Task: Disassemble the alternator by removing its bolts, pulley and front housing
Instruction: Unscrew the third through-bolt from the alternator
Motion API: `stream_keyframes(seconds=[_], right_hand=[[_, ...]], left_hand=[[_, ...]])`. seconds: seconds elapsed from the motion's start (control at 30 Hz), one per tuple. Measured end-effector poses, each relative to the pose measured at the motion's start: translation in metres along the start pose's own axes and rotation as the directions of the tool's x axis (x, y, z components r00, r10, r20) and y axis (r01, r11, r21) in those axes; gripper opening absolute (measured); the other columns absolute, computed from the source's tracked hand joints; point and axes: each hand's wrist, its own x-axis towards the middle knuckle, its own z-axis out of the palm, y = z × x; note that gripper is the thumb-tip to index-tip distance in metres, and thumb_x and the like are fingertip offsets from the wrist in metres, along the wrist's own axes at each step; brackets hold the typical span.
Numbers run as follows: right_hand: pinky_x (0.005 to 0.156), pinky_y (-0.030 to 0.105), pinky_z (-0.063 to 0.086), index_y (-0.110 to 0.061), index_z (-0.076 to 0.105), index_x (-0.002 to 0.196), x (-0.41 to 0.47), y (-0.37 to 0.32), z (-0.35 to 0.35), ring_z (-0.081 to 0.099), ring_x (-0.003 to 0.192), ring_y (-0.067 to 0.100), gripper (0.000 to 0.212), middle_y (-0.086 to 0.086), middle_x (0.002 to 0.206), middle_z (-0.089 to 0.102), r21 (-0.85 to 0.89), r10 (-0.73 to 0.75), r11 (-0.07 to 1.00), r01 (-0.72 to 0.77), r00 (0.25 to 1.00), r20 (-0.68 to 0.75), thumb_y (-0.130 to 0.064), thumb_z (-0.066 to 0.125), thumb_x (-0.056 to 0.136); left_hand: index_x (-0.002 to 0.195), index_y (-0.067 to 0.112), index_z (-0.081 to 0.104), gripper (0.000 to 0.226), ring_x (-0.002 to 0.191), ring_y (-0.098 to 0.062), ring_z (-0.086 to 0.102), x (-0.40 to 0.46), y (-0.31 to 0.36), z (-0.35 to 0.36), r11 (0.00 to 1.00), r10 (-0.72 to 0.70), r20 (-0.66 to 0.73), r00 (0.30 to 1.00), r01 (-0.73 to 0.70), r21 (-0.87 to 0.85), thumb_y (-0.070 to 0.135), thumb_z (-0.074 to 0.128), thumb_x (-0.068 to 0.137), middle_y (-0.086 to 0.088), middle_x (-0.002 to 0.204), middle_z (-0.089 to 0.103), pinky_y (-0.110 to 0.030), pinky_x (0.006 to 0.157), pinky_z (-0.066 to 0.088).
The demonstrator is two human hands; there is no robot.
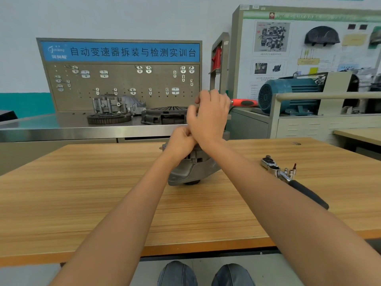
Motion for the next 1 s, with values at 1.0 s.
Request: stream_keyframes(seconds=[1.0], right_hand=[[0.09, 0.035, 0.032, -0.012, 0.048, 0.07, 0.009, -0.005, 0.001, 0.044, 0.084, 0.022, 0.014, 0.003, 0.08, 0.046, 0.103, 0.086, 0.99, -0.093, 0.994, 0.068, -0.016, 0.047, 0.084]], left_hand=[[0.055, 0.017, 0.049, 0.036, 0.051, -0.007, 0.039, 0.006, 0.015, 0.005, 0.989, -0.079, -0.125, 0.989, 0.093, 0.111, -0.003, 0.053, 0.085, 0.01, 0.043, 0.048, -0.015, 0.043, 0.031]])
